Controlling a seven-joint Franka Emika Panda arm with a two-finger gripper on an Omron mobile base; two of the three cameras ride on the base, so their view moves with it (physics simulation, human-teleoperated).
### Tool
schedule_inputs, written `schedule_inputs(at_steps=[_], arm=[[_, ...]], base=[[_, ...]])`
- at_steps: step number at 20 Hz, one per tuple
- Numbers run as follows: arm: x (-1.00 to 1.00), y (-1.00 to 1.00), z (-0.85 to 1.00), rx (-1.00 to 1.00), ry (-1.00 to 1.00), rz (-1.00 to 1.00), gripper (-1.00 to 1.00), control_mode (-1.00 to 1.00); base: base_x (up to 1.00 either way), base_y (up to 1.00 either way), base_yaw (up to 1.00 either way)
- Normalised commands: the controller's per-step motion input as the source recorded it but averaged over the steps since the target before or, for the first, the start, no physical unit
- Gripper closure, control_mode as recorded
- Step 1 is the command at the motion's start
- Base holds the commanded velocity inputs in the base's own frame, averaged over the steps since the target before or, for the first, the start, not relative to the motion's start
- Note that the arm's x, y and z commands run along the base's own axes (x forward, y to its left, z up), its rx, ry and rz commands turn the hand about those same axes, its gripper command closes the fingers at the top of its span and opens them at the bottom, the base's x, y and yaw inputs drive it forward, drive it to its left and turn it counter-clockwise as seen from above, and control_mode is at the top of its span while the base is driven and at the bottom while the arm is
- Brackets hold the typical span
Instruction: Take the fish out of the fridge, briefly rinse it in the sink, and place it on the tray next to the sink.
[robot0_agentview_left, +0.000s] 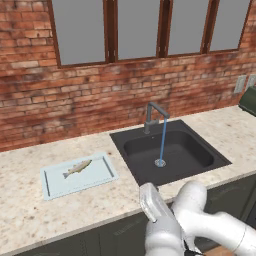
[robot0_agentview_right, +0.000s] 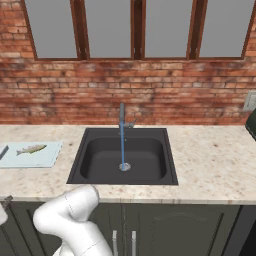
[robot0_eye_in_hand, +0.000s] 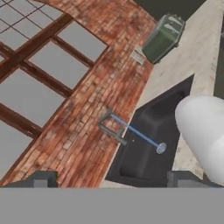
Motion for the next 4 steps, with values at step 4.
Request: schedule_inputs(at_steps=[4], arm=[[0.99,-0.19,-0.91,0.08,0.04,0.36,-1.0,-1.0]], base=[[0.0,0.0,0.0]])
